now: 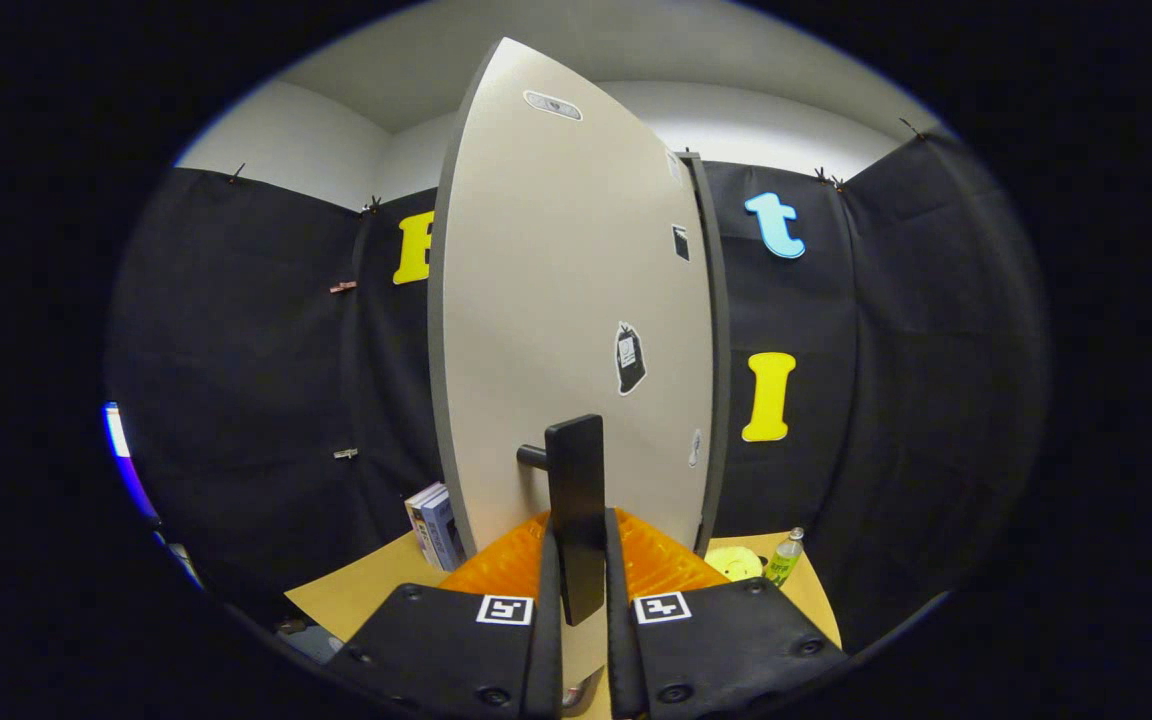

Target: Open the shoe cabinet door, grab the shoes and put them into the shoe cabinet, then close the shoe cabinet door.

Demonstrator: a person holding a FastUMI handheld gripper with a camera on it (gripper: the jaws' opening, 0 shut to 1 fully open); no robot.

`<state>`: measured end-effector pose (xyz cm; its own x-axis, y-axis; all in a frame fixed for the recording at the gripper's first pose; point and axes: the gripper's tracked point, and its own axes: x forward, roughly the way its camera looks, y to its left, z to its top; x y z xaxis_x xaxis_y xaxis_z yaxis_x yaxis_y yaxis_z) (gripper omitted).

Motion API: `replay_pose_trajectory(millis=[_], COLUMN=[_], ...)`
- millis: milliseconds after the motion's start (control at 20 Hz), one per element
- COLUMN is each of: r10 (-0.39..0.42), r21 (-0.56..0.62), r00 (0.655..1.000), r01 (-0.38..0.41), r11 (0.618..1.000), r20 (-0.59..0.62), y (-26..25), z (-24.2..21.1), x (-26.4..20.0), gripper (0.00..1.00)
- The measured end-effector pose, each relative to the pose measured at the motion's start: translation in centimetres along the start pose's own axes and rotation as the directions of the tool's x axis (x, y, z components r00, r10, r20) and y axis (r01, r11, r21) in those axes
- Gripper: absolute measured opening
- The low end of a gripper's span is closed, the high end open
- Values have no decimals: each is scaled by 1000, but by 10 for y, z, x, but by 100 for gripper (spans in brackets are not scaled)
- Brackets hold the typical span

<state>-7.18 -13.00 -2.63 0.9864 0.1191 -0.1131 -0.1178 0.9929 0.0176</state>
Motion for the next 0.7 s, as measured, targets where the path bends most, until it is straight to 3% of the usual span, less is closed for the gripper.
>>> replay_pose_trajectory(millis=[300, 550, 650, 700], r10=[-99, -247, -272, -277], r21=[1, 13, 6, -3], r00=[995, 968, 958, 955], r01=[99, 246, 273, 279], r11=[995, 969, 962, 960], r20=[17, 50, 92, 105], y=[-45, -88, -100, -102], z=[4, 7, 22, 24], x=[-20, -51, -68, -77], gripper=[21, 18, 14, 16])
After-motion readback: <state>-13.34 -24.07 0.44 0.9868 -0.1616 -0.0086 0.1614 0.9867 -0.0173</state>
